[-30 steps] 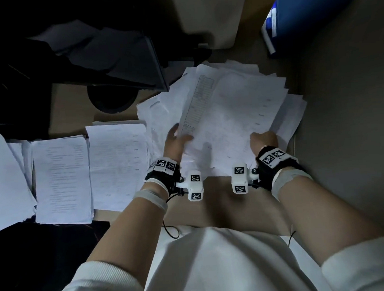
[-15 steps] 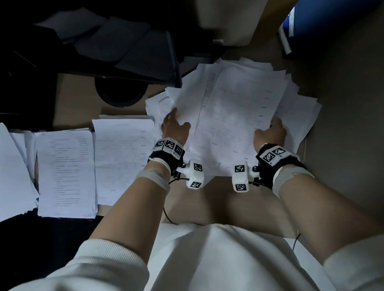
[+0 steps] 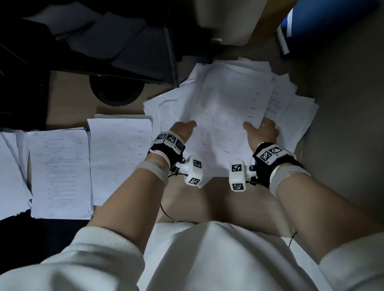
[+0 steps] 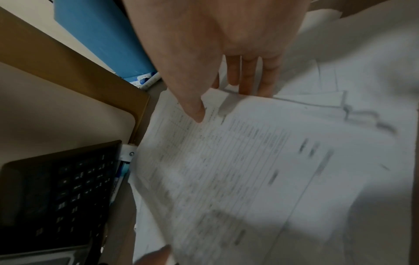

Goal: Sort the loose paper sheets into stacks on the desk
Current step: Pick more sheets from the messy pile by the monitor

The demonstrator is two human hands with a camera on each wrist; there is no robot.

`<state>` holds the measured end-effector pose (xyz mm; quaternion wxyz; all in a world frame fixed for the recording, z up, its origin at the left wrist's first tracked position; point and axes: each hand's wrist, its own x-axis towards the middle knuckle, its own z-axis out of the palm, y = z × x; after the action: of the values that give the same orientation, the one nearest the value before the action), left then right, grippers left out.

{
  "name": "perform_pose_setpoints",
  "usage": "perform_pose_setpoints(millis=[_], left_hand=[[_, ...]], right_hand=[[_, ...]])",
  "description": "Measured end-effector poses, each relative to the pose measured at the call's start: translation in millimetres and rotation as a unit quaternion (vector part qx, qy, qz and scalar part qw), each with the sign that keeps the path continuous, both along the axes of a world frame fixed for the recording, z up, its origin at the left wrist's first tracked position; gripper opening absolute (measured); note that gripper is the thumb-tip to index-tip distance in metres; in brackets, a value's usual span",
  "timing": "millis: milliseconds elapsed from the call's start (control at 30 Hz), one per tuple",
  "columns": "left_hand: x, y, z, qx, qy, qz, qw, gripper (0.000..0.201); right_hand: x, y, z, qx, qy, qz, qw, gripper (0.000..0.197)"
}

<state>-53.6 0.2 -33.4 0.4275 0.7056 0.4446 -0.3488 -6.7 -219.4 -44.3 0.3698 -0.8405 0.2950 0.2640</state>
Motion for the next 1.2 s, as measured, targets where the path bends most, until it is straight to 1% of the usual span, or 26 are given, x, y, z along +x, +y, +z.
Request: perform_pose_setpoints(millis=[67,100,133,167,233,300,333,400,467,500,533,567,600,633,700,733,800,833,933,1033,1100,1133,1167,1200], left_hand=[[-9.4,-12.9,5.4,-0.022,0.014,-0.038,0.999,0.037],[-15.8,-18.5,4.3,-0.023,0.011,-0.055,0.998,0.037],[-22.6,-22.5,0.5,-0.017,0.002,-0.043,0.999,0.041],[-29.1,-24.3,-4.3,-0.007,0.001,-0.028,1.000,0.045],[-39.8,-28.9,-8.2,0.042,-0.018,-0.045,0.998,0.052],[-46.8,-33.4,-16.2,0.072,-0.038,-0.034,0.996,0.051],[-49.0,-35.6,-16.5,0.071,-0.046,-0.031,0.996,0.050],[-47.9,-42.1,-14.7,0.068,-0.064,-0.022,0.995,0.045],[-41.6,-49.9,-10.4,0.067,-0.079,-0.037,0.994,0.042],[-37.4,-54.3,-8.8,0.067,-0.089,-0.044,0.993,0.045],[-32.7,-58.0,-6.5,0.071,-0.101,-0.048,0.991,0.049],[-28.1,-61.0,-4.9,0.075,-0.108,-0.042,0.990,0.053],[-23.9,-62.7,-4.6,0.080,-0.114,-0.027,0.990,0.053],[-21.1,-62.7,-6.1,0.082,-0.118,-0.007,0.990,0.049],[-18.3,-59.9,-8.6,0.079,-0.123,0.035,0.989,0.037],[-18.8,-58.0,-8.8,0.078,-0.121,0.052,0.988,0.034],[-21.0,-53.9,-9.2,0.074,-0.110,0.079,0.988,0.031],[-22.9,-51.4,-10.6,0.071,-0.104,0.092,0.988,0.031],[-28.5,-44.6,-15.6,0.059,-0.100,0.152,0.981,0.040],[-34.2,-37.1,-23.1,0.025,-0.118,0.193,0.974,0.061],[-36.1,-32.6,-22.6,-0.006,-0.122,0.228,0.966,0.079],[-35.5,-31.4,-20.4,-0.019,-0.122,0.248,0.961,0.084],[-34.4,-30.9,-19.7,-0.029,-0.123,0.262,0.957,0.085],[-32.3,-31.6,-17.9,-0.035,-0.125,0.265,0.956,0.081]], right_hand=[[-1.5,-0.9,0.9,-0.001,0.014,0.001,1.000,0.072],[-2.3,-3.4,-0.3,-0.001,0.023,0.000,1.000,0.076],[-3.0,-6.6,-1.9,0.002,0.031,0.001,1.000,0.076],[-3.5,-9.5,-3.1,0.014,0.037,0.010,0.999,0.073],[-5.9,-14.2,-4.6,0.044,0.043,0.049,0.997,0.056],[-8.9,-15.6,-0.2,0.062,0.049,0.090,0.993,0.036],[-11.7,-16.1,2.8,0.063,0.055,0.104,0.991,0.031],[-14.9,-20.0,7.1,0.051,0.079,0.109,0.990,0.026],[-17.7,-33.0,0.6,0.014,0.135,0.084,0.987,0.033],[-19.5,-40.3,1.0,-0.005,0.164,0.083,0.983,0.034],[-20.5,-46.4,3.6,-0.021,0.171,0.082,0.982,0.026],[-20.5,-50.2,9.3,-0.037,0.162,0.088,0.982,0.013],[-19.6,-53.1,12.6,-0.051,0.149,0.097,0.983,0.011],[-18.0,-55.5,13.7,-0.059,0.133,0.114,0.983,0.012],[-13.4,-51.2,22.9,-0.055,0.073,0.125,0.988,0.028],[-10.0,-45.9,28.0,-0.038,0.039,0.119,0.991,0.033],[-3.1,-34.8,30.8,-0.017,-0.013,0.115,0.993,0.035],[1.3,-29.6,30.2,-0.018,-0.025,0.122,0.992,0.036],[13.7,-16.2,28.1,-0.039,-0.044,0.152,0.987,0.039],[22.0,-4.9,24.2,-0.030,0.005,0.198,0.980,0.039],[23.6,-2.0,16.5,-0.033,0.031,0.211,0.977,0.052],[22.0,-2.9,8.5,-0.035,0.037,0.209,0.977,0.057],[20.3,-5.5,-3.3,-0.033,0.039,0.207,0.977,0.056],[17.3,-6.0,-6.7,-0.024,0.032,0.198,0.979,0.051]])
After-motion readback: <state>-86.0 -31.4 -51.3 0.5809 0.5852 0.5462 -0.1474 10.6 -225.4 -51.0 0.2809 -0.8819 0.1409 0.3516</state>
